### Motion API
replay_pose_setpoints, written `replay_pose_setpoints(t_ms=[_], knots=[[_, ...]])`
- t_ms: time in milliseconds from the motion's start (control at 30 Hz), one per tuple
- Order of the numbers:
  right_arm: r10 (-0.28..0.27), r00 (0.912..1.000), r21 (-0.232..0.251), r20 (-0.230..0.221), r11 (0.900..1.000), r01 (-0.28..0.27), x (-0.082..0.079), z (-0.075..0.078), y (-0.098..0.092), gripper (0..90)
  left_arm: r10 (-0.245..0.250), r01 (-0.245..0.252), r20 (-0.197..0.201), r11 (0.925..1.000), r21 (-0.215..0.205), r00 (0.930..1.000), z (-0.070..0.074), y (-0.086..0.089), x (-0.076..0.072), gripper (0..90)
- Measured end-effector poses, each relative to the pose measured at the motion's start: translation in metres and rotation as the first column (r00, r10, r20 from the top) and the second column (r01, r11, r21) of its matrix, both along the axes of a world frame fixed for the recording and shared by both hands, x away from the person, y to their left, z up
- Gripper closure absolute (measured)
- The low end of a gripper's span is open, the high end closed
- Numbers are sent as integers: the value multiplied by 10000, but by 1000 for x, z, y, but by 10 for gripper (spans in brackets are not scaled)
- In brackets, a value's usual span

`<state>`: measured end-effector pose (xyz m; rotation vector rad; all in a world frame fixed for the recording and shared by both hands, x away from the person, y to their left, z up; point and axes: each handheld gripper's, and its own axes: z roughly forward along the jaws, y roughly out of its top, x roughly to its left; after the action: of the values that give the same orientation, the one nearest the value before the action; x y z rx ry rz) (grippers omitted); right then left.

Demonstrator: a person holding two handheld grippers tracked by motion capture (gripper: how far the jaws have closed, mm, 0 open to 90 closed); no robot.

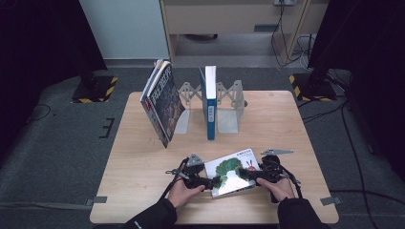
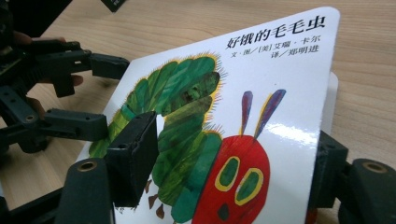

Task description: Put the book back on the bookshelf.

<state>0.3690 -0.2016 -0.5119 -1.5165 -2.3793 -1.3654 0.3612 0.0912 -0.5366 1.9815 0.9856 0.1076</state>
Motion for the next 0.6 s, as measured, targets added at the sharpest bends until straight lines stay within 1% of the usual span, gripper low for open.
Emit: replay_pose_setpoints(t_ms=[33,67,100,133,200,233,267,300,400,467,500,533,567,600], knots=[[212,9997,113,-137,9997,-210,0,0,1,391,3,-3,-13,10000,-5,10000,0,0,1,111],[212,9997,113,-137,9997,-210,0,0,1,391,3,-3,-13,10000,-5,10000,0,0,1,111],[311,9995,-166,-9,9994,-312,-1,-1,5,376,41,-41,20,10000,53,10000,0,-1,0,111],[311,9995,-166,-9,9994,-312,-1,-1,5,376,41,-41,20,10000,53,10000,0,-1,0,111],[207,9997,-100,-140,9997,-208,0,-1,3,404,116,-116,-36,9999,50,9999,1,-1,0,113],[145,9998,74,-162,9999,-144,0,1,1,434,171,-171,-88,9999,27,9998,1,-1,0,113],[145,9998,74,-162,9999,-144,0,1,1,434,169,-168,-131,9998,54,9998,1,-1,0,113],[108,9997,162,-233,9998,-104,0,1,0,442,176,-173,-204,9997,189,9996,3,1,-1,118],[117,9997,145,-216,9998,-114,0,1,0,446,186,-179,-241,9994,283,9995,4,2,-1,142],[143,9996,205,-238,9997,-138,0,2,-1,469,229,-219,-263,9990,378,9994,5,4,-1,148],[159,9995,402,-271,9991,-148,0,3,-2,502,251,-238,-310,9989,410,9992,6,6,-1,168],[159,9995,402,-271,9991,-148,0,3,-2,502,251,-238,-310,9989,410,9992,6,6,-1,170],[140,9995,561,-296,9984,-123,0,5,-4,534,266,-250,-385,9988,415,9989,7,7,-2,173],[140,9995,561,-296,9984,-123,0,5,-4,534,266,-250,-385,9988,415,9989,7,7,-2,180]])
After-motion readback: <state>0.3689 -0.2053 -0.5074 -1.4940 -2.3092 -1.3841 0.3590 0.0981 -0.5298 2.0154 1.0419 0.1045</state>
